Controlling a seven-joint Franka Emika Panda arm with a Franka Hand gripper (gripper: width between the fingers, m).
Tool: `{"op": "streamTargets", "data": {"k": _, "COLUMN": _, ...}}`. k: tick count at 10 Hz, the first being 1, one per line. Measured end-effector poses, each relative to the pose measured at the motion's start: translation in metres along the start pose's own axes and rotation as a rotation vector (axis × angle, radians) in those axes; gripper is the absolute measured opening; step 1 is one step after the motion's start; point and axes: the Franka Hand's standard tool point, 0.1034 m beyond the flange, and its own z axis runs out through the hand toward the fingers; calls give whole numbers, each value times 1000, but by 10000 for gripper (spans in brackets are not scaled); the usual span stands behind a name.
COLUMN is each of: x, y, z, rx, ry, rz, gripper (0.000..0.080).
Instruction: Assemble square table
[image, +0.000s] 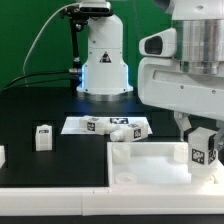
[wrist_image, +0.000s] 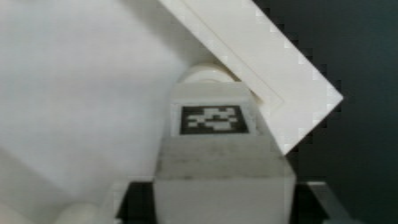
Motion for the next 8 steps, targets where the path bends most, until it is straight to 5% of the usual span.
{"op": "streamTargets", "data": {"k": 3, "x": -3, "y": 3, "z": 0, "rx": 15, "ry": 9, "rz": 311, "gripper": 285}}
{"op": "streamTargets", "data": {"k": 6, "x": -4, "y": 3, "z": 0, "rx": 12, "ry": 15, "rz": 261, "gripper": 294}}
{"op": "streamTargets", "data": {"k": 7, "x": -5, "y": 2, "z": -4, "rx": 10, "ry": 18, "rz": 121, "gripper": 464}}
{"op": "streamTargets", "data": {"k": 8, "x": -11, "y": 3, "z": -5, "rx": -27, "ry": 25, "rz": -84, "gripper": 606}}
